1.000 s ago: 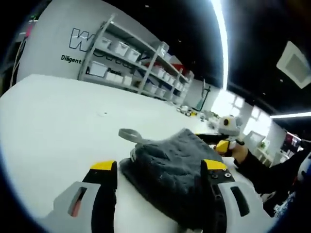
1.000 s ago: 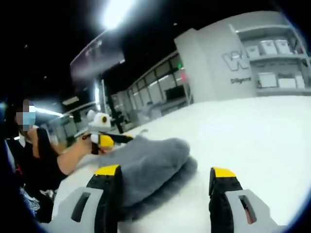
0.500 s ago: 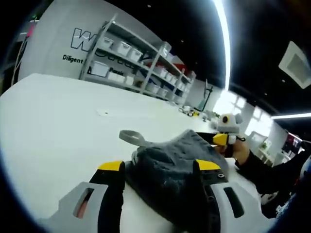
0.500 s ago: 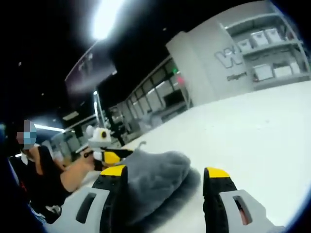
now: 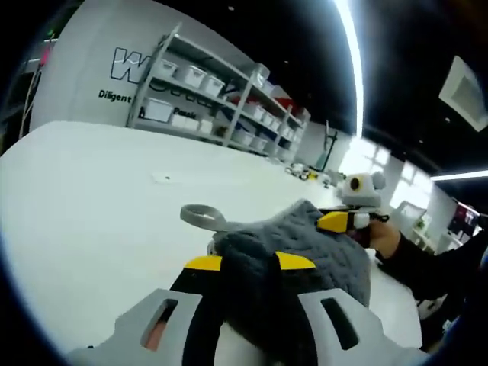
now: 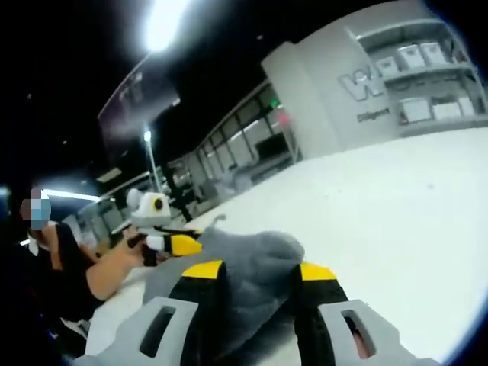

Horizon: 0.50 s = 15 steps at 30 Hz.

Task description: Open the folded towel by lifting each exposed corner and separating the folded layers until the towel lies flat within the target outline without major curled edges

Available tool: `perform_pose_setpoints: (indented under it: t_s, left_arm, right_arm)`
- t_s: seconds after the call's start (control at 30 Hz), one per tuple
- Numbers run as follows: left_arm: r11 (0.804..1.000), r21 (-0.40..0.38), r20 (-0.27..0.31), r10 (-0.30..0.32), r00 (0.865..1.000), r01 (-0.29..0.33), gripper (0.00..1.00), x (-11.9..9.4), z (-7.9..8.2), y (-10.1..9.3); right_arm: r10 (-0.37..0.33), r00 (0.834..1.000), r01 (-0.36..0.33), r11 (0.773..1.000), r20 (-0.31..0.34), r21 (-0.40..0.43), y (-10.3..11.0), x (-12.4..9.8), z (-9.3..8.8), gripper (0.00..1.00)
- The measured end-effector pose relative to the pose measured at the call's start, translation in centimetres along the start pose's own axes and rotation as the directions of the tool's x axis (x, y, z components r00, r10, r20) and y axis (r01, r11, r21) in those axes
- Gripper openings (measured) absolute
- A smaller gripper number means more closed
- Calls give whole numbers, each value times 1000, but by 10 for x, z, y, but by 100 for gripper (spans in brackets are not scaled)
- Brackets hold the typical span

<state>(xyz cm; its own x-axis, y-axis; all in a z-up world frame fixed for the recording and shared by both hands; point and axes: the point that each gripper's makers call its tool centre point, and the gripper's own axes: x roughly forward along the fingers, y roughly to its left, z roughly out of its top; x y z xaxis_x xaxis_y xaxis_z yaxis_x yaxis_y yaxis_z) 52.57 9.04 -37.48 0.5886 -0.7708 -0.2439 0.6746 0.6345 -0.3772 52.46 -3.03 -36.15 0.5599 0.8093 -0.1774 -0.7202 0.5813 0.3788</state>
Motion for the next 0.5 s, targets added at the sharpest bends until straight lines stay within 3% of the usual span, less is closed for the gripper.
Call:
perform_pose_setpoints:
  t_s: [0.13,0.33,0.5]
  left_arm:
    - [1000,11,26,-5,1000,5,5,-4,8,-3]
    - [999,37,46,-33,998,31,4,-9,15,-12]
    - [997,44,59,-68,996,65,3,-14,21,-18]
  right_arm:
    - [20,999,-20,1000,35,-5,5,-4,10,13]
    - [46,997,-43,998,60,-44,14,-8,18,9]
    - [95,992,-91,995,82,-52,33,-15,21,7]
